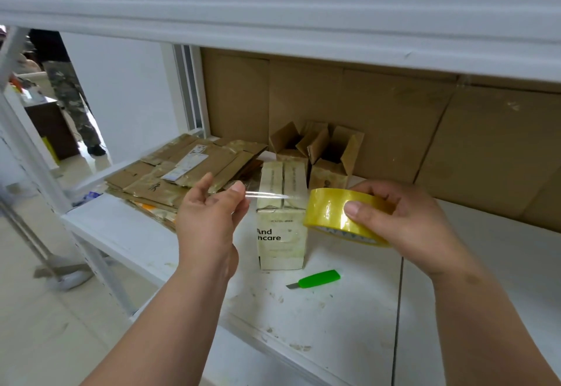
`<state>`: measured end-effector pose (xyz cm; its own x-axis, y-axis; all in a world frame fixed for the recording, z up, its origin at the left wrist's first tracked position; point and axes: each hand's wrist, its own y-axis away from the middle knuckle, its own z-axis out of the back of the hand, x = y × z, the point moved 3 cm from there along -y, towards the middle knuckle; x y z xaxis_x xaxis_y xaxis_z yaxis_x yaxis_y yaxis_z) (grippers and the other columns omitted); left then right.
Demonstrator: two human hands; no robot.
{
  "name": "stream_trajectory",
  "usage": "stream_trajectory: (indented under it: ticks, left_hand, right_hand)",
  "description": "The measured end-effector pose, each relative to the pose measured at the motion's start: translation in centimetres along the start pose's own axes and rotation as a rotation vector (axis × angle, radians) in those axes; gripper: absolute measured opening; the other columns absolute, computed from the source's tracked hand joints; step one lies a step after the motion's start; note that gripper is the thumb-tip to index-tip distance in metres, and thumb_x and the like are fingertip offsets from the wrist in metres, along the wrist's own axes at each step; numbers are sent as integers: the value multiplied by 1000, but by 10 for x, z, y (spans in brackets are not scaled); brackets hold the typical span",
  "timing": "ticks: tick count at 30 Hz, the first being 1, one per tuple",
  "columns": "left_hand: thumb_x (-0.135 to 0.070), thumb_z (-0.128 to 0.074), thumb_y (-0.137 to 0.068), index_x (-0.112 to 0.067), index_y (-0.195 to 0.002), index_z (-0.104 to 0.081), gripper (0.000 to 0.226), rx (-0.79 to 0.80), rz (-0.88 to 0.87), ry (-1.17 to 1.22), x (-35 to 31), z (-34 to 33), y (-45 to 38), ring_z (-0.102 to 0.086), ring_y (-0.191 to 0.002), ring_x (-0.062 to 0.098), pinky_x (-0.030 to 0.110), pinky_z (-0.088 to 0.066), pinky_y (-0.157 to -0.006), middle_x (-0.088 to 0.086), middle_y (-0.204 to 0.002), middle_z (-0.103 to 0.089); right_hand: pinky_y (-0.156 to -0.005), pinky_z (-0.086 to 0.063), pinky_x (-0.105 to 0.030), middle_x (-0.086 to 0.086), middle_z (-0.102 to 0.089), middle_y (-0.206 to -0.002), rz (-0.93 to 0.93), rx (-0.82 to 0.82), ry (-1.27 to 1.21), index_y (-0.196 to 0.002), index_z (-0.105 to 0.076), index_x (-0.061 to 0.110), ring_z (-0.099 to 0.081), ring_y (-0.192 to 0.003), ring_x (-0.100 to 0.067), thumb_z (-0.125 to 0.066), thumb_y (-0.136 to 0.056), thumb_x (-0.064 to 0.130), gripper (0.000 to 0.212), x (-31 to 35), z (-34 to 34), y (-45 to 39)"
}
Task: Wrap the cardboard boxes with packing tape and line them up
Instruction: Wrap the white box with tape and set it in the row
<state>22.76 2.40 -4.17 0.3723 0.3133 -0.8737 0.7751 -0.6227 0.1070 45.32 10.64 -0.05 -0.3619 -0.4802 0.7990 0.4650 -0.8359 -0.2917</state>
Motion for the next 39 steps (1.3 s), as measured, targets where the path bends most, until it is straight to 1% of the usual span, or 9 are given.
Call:
stream_trajectory:
  ticks: [2,7,14,20,22,27,31,34,39]
  left_hand:
    - [-2,-69,-88,-10,-132,-55,47,38,36,-25,-1,0,-3,-66,-78,17,37,-59,-87,10,-81,-60]
    - [0,-65,-90,-10,-94,-71,12,91,80,-181,-6,1,-7,-64,-78,20,40,-60,-78,10,-86,-67]
    - [4,-59,-86,-14,-76,-62,21,68,-88,-313,-9,-2,-3,-57,-67,16,44,-62,-76,5,-69,-59]
    - [-6,-67,-90,-13,-75,-58,19,105,62,-256,-3,-3,-6,-55,-68,18,47,-62,-73,4,-66,-59]
    - [-13,-69,-91,-14,-76,-56,20,115,12,-327,-5,-5,-5,-56,-69,18,46,-62,-73,2,-67,-60]
    - [-20,-65,-95,-13,-81,-54,19,126,-184,-577,-14,-13,-3,-59,-76,16,40,-62,-71,11,-86,-59]
    - [-10,-67,-93,-12,-87,-54,14,140,-119,-473,-18,-16,-2,-66,-76,17,42,-62,-73,7,-80,-69]
    - [3,-68,-87,-16,-94,-54,24,141,-26,-330,-18,-16,-3,-67,-73,21,42,-61,-72,5,-72,-71]
    - [6,-64,-87,-16,-99,-58,26,123,-46,-317,-16,-19,-3,-65,-71,22,38,-60,-71,9,-74,-69]
  right_hand:
    - [-56,-39,-8,19,-66,-74,8,-6,0,-81,-70,36,-59,-69,1,-65,-65,54,24,0,2,-1]
    - [-56,-39,-9,23,-65,-74,3,-5,12,-78,-70,40,-59,-70,2,-65,-64,52,19,-1,6,-4]
    - [-60,-44,-16,20,-68,-81,3,23,0,-84,-69,50,-62,-74,2,-64,-65,52,20,2,7,-11]
    - [-69,-45,-26,16,-70,-84,-3,100,8,-83,-73,45,-66,-81,-3,-64,-62,62,28,-1,12,-20]
    - [-70,-46,-26,17,-70,-85,16,140,27,-86,-72,47,-66,-81,-3,-60,-57,69,38,-1,13,-22]
    - [-70,-46,-24,22,-70,-87,27,167,30,-87,-69,53,-65,-81,3,-65,-65,57,23,-4,15,-23]
    - [-72,-48,-23,23,-70,-90,18,192,-6,-91,-69,53,-66,-84,3,-67,-60,63,32,-7,16,-22]
    - [-74,-50,-25,20,-72,-92,13,198,-49,-91,-70,50,-68,-86,0,-61,-51,72,46,-14,18,-23]
    - [-74,-47,-31,7,-71,-82,-39,177,-231,-85,-76,28,-66,-85,-13,-62,-46,58,51,-32,23,-30]
